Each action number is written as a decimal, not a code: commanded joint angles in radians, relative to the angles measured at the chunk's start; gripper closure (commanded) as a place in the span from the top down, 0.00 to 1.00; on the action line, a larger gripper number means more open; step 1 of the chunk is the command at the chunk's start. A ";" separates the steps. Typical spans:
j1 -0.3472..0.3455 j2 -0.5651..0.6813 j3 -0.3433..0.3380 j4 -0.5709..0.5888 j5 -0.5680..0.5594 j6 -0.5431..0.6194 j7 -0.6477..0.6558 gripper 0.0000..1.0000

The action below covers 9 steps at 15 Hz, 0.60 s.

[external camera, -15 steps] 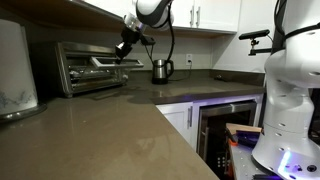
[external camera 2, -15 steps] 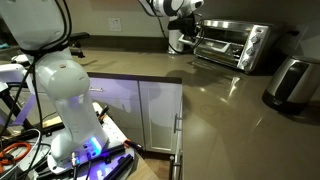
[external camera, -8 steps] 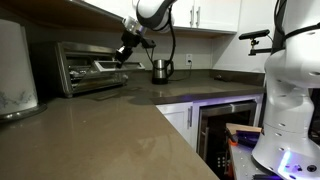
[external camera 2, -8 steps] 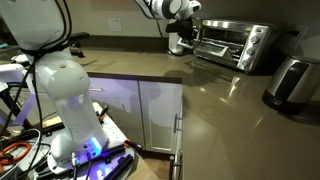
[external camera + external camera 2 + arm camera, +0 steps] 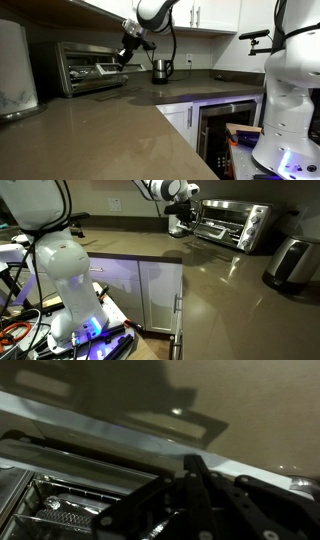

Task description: Open the door of the oven

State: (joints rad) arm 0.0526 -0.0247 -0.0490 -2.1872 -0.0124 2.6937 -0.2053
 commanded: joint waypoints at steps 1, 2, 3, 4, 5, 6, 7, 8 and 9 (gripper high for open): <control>-0.021 -0.028 0.015 -0.014 -0.012 -0.043 -0.005 0.00; -0.020 -0.026 0.015 -0.012 -0.009 -0.047 -0.008 0.00; -0.020 -0.025 0.015 -0.011 -0.007 -0.051 -0.010 0.00; -0.020 -0.022 0.015 -0.010 -0.005 -0.053 -0.012 0.00; -0.020 -0.019 0.015 -0.009 -0.005 -0.053 -0.012 0.00; -0.021 -0.015 0.015 -0.007 -0.009 -0.055 -0.010 0.00; -0.021 -0.013 0.015 -0.006 -0.007 -0.056 -0.013 0.00; -0.021 -0.010 0.015 -0.005 -0.005 -0.054 -0.014 0.00; -0.021 -0.007 0.015 -0.004 -0.005 -0.053 -0.014 0.00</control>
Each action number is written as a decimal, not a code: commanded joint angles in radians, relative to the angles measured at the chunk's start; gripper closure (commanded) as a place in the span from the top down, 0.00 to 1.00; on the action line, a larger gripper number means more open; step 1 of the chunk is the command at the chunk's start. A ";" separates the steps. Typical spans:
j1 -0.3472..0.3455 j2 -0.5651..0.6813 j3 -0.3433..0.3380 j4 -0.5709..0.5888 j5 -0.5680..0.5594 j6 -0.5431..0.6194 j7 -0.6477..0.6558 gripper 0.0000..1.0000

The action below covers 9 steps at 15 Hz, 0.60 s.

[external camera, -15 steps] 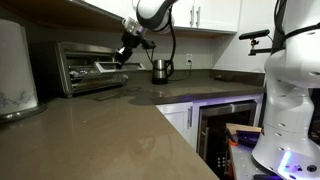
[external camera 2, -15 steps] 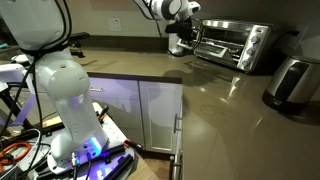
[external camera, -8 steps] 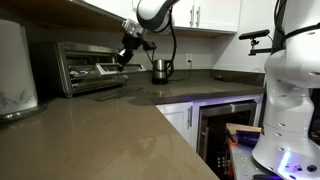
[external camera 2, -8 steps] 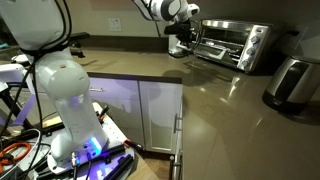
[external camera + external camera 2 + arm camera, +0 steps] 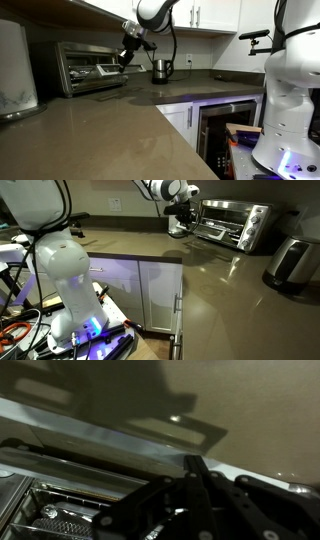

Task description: Open the door of the oven

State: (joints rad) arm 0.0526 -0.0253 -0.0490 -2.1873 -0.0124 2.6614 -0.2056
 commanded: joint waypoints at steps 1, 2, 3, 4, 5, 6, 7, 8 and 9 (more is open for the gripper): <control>-0.020 -0.004 0.015 -0.002 -0.004 -0.017 -0.014 0.00; -0.021 -0.001 0.015 -0.001 -0.004 -0.014 -0.015 0.00; -0.020 0.002 0.015 0.000 0.000 -0.013 -0.018 0.00; -0.020 0.004 0.015 0.001 0.004 -0.013 -0.021 0.00; -0.019 0.008 0.016 0.002 0.008 -0.013 -0.025 0.00; -0.018 0.012 0.016 0.003 0.014 -0.014 -0.030 0.00; -0.018 0.014 0.017 0.002 0.018 -0.015 -0.033 0.00; -0.017 0.017 0.018 0.002 0.022 -0.017 -0.038 0.00; -0.017 0.019 0.020 0.002 0.026 -0.020 -0.041 0.00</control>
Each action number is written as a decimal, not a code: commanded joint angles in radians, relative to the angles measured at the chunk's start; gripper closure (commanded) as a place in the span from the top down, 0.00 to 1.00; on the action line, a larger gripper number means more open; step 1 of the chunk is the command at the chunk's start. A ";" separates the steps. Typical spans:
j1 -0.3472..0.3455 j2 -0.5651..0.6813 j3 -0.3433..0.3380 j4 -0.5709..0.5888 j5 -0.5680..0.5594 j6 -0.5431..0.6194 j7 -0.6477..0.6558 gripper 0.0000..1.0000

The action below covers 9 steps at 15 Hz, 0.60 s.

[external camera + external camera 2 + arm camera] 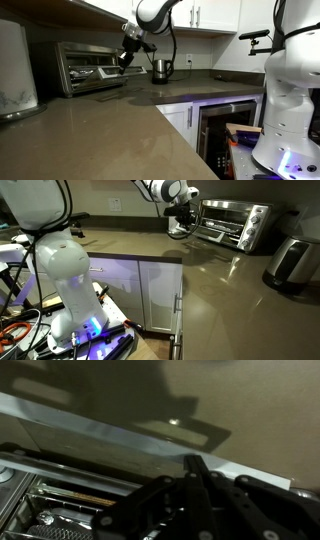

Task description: Open the door of the oven

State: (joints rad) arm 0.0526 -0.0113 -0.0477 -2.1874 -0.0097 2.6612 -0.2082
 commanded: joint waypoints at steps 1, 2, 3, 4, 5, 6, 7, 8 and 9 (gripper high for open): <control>-0.017 0.007 0.020 0.002 0.025 -0.022 -0.040 0.00; -0.017 0.009 0.022 0.000 0.028 -0.025 -0.042 0.00; -0.017 0.010 0.024 -0.001 0.032 -0.031 -0.046 0.00; -0.017 0.009 0.025 -0.003 0.035 -0.037 -0.049 0.00; -0.018 0.008 0.027 -0.005 0.039 -0.045 -0.051 0.00; -0.018 0.006 0.027 -0.006 0.041 -0.058 -0.054 0.00; -0.019 0.004 0.027 -0.007 0.039 -0.069 -0.052 0.00; -0.019 0.004 0.027 -0.008 0.041 -0.078 -0.055 0.00; -0.019 0.004 0.027 -0.007 0.040 -0.087 -0.054 0.00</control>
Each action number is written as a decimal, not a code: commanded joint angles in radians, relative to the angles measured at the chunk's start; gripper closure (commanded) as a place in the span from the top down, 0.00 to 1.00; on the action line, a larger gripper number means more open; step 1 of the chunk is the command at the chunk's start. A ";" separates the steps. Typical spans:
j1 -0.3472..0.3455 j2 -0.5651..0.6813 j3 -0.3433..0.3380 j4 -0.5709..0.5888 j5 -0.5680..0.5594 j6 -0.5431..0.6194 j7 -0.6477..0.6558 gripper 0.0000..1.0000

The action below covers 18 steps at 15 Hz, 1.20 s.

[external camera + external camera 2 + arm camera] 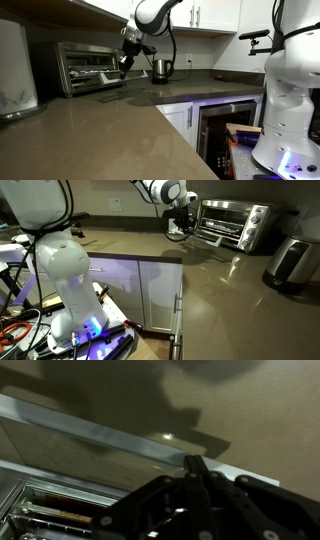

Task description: Open the door of the oven

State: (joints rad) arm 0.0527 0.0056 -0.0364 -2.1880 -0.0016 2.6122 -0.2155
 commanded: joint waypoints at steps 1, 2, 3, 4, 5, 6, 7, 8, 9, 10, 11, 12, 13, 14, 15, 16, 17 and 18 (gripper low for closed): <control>-0.019 -0.012 0.015 -0.006 0.033 -0.045 -0.048 0.00; -0.019 -0.009 0.016 -0.005 0.033 -0.050 -0.048 0.00; -0.018 -0.007 0.016 -0.005 0.033 -0.053 -0.047 0.00; -0.017 -0.004 0.017 -0.005 0.032 -0.053 -0.044 0.00; -0.017 -0.002 0.018 -0.005 0.033 -0.053 -0.044 0.00; -0.016 0.001 0.020 -0.006 0.033 -0.050 -0.042 0.00; -0.015 0.003 0.022 -0.007 0.034 -0.049 -0.041 0.00; -0.014 0.005 0.024 -0.008 0.035 -0.048 -0.040 0.00; -0.014 0.004 0.027 -0.010 0.034 -0.050 -0.040 0.00; -0.014 -0.001 0.028 -0.012 0.028 -0.056 -0.036 0.00; -0.015 -0.007 0.029 -0.014 0.019 -0.060 -0.031 0.00; -0.017 -0.017 0.028 -0.018 0.005 -0.063 -0.022 0.00; -0.018 -0.029 0.027 -0.019 -0.008 -0.066 -0.015 0.00; -0.018 -0.037 0.026 -0.018 -0.020 -0.067 -0.008 0.00; -0.019 -0.047 0.024 -0.018 -0.030 -0.064 -0.004 0.00; -0.020 -0.061 0.022 -0.020 -0.039 -0.047 0.002 0.00; -0.021 -0.072 0.021 -0.019 -0.045 -0.036 0.007 0.00; -0.022 -0.085 0.019 -0.021 -0.052 -0.011 0.015 0.00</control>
State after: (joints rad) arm 0.0525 -0.0225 -0.0251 -2.1906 -0.0146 2.5776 -0.2175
